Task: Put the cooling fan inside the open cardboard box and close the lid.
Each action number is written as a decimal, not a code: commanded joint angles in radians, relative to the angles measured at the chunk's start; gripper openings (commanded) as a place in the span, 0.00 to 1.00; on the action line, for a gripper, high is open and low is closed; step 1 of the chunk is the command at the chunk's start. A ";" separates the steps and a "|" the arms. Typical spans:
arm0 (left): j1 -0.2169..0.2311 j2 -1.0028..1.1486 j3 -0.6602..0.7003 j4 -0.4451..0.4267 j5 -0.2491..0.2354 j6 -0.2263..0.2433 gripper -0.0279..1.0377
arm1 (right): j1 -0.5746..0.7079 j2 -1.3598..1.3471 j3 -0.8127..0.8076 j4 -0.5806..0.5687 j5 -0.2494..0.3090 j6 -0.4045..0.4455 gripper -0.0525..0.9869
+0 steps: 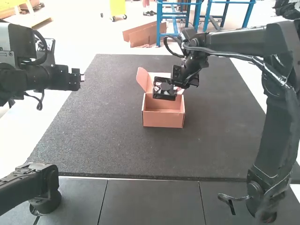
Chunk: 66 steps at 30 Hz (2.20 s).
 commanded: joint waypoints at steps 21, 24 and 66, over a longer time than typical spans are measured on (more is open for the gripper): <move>-0.007 -0.004 0.006 0.002 0.016 -0.010 0.94 | 0.004 0.144 0.048 0.017 0.003 -0.033 0.17; -0.007 -0.004 0.006 0.008 0.016 -0.010 0.94 | 0.004 0.142 0.085 0.013 -0.025 -0.036 0.35; -0.068 0.593 0.169 0.371 0.050 -0.059 0.94 | -0.209 -0.286 -0.260 0.461 -0.006 -0.275 0.92</move>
